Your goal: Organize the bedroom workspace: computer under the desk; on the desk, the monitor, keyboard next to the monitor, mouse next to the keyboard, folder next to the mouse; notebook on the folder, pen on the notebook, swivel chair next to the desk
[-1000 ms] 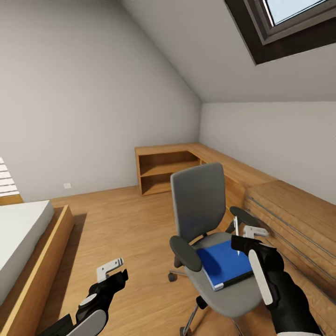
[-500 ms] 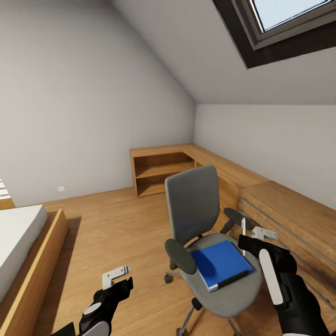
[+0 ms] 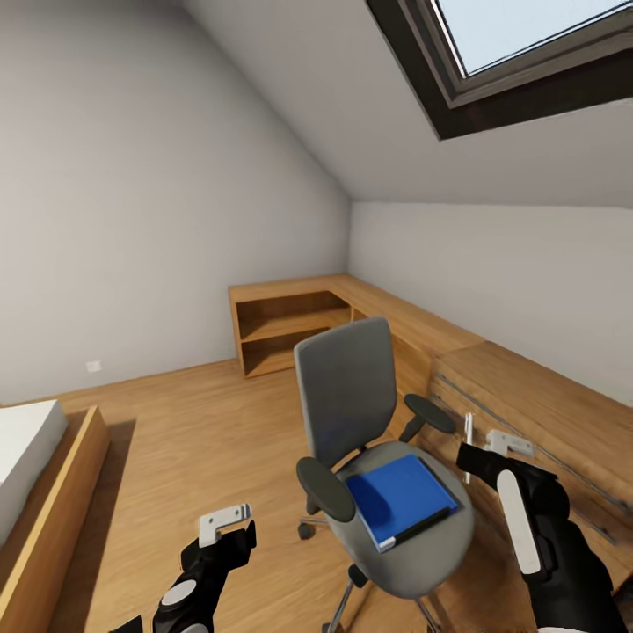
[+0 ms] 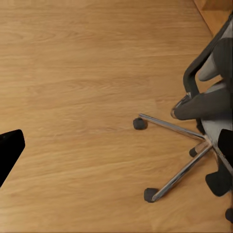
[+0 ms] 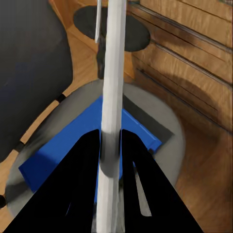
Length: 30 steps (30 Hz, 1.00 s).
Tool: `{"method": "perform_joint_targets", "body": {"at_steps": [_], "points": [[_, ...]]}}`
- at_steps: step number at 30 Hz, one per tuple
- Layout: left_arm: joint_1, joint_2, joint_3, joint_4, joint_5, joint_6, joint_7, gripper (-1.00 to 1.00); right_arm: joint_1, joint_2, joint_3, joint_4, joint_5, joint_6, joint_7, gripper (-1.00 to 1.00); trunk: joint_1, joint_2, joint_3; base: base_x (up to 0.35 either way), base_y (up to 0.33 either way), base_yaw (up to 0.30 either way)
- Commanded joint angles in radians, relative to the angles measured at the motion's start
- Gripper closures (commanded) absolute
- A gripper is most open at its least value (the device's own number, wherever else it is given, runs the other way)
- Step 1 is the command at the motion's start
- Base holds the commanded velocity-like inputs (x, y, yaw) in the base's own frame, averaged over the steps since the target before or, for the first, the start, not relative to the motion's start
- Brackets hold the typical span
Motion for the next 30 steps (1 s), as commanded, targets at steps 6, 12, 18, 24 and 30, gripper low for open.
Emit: {"method": "perform_joint_targets", "body": {"at_steps": [6,12,18,24,30], "points": [[-0.002,0.000,-0.006,-0.001,0.003,0.007,0.004,-1.00,-0.001,0.000,-0.116,-0.001,-0.015,0.003,-0.007,1.00,0.000,-0.001,0.004,0.000,0.000,-0.243],[-0.002,-0.021,-0.023,0.006,0.002,0.005,0.009,-1.00,0.000,0.000,-0.180,-0.002,-0.015,0.003,-0.006,1.00,0.000,-0.001,0.009,0.000,-0.022,-0.262],[-0.002,-0.026,-0.029,0.007,0.001,0.003,0.010,-1.00,-0.001,0.000,-0.218,-0.001,-0.014,0.003,-0.006,1.00,0.000,-0.001,0.010,0.000,-0.245,-0.283],[-0.002,-0.027,-0.032,0.007,-0.010,0.003,0.010,-1.00,-0.001,-0.004,-0.255,-0.002,-0.015,0.003,-0.006,1.00,0.000,-0.001,0.010,0.000,-0.340,-0.244],[-0.002,-0.027,-0.032,0.007,-0.028,0.003,0.012,-1.00,-0.001,-0.006,-0.261,0.000,-0.014,-0.007,-0.003,1.00,0.000,-0.001,0.010,0.000,-0.347,-0.037]]}}
